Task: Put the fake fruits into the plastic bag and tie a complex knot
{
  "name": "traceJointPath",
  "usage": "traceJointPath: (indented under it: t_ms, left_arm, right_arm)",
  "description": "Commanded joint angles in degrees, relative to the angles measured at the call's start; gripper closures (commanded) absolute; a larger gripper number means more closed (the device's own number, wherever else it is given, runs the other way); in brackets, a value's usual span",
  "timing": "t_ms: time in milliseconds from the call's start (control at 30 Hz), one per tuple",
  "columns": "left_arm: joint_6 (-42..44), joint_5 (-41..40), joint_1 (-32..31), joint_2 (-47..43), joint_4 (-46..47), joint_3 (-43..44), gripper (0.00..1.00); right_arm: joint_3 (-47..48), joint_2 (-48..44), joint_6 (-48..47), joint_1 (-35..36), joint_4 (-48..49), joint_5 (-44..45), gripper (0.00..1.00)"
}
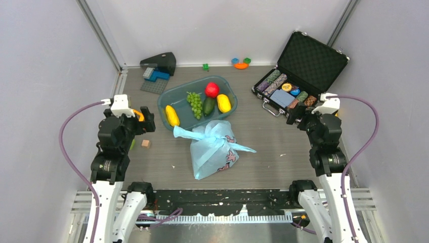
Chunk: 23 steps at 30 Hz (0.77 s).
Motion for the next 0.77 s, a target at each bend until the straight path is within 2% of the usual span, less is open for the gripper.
traceJointPath:
  t_ms: [0, 733]
  left_arm:
    - [1.3, -2.0, -0.7, -0.5, 3.9, -1.0, 0.01]
    - [0.7, -3.0, -1.5, -0.3, 4.8, -2.4, 0.01]
  right_arm:
    - [-1.2, -1.9, -1.3, -0.2, 6.9, 1.6, 0.03]
    - [-1.3, -1.9, -1.8, -0.2, 6.9, 1.7, 0.03]
